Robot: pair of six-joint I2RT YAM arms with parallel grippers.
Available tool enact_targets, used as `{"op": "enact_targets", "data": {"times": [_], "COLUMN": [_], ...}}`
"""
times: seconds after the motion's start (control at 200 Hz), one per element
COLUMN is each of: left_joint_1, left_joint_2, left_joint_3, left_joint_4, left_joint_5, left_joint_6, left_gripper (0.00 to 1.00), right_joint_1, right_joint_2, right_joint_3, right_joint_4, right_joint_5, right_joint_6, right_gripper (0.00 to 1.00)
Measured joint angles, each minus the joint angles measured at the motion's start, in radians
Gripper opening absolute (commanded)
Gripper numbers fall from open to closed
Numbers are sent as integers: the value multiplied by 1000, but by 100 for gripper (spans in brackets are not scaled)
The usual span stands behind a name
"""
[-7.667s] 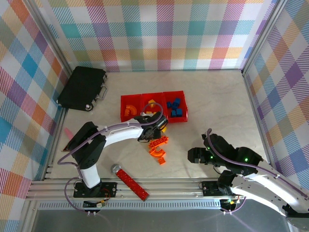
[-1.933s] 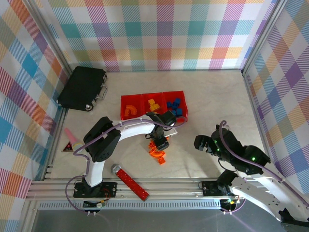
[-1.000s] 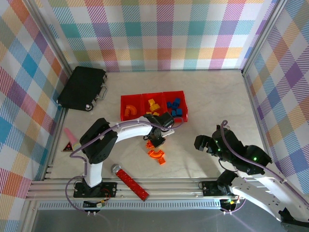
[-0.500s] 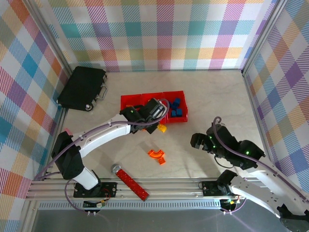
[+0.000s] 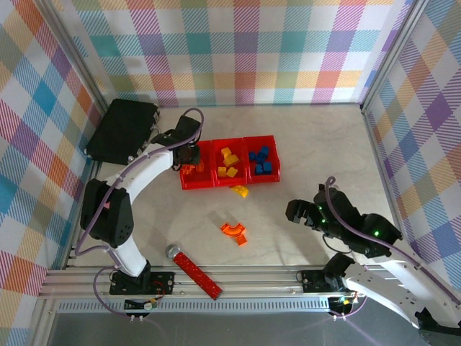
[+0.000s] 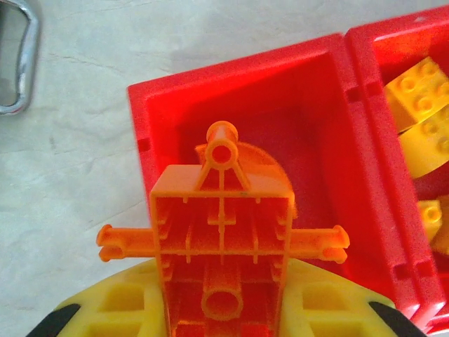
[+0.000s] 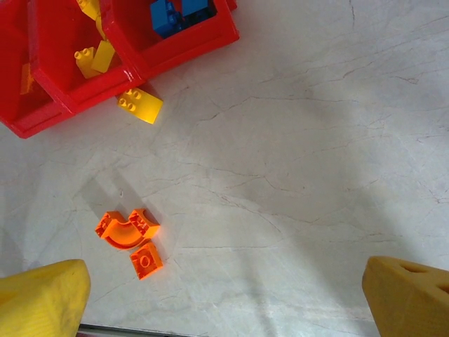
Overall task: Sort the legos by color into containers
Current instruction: Place the lego in the container.
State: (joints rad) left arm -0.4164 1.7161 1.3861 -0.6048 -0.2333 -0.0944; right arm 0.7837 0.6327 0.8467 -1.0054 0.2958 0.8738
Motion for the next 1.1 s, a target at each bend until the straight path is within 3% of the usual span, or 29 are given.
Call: {"op": "enact_targets", "data": {"times": [0.29, 0.425, 0.78, 0.81, 0.84, 0.87, 1.1], "left_joint_1": [1, 12, 16, 16, 16, 16, 16], "left_joint_2": [99, 148, 169, 168, 165, 162, 77], "left_joint_3": [45, 51, 51, 51, 51, 51, 23], "left_joint_4": [56, 69, 117, 118, 118, 118, 122], "left_joint_5": [68, 81, 98, 103, 108, 112, 139], "left_joint_6": [-56, -72, -74, -72, -65, -66, -39], "left_gripper": [16, 31, 47, 50, 61, 64, 65], "right_joint_1": [0, 0, 0, 0, 0, 0, 0], "right_joint_2": [-8, -20, -13, -8, -5, -4, 2], "right_joint_3": [0, -2, -5, -5, -5, -5, -5], "right_joint_4": [-13, -19, -55, -55, -55, -54, -51], "right_joint_5": [2, 2, 3, 3, 2, 2, 1], "right_joint_6": [0, -4, -48, -50, -50, -52, -52], "right_gripper": [100, 100, 100, 100, 100, 100, 100]}}
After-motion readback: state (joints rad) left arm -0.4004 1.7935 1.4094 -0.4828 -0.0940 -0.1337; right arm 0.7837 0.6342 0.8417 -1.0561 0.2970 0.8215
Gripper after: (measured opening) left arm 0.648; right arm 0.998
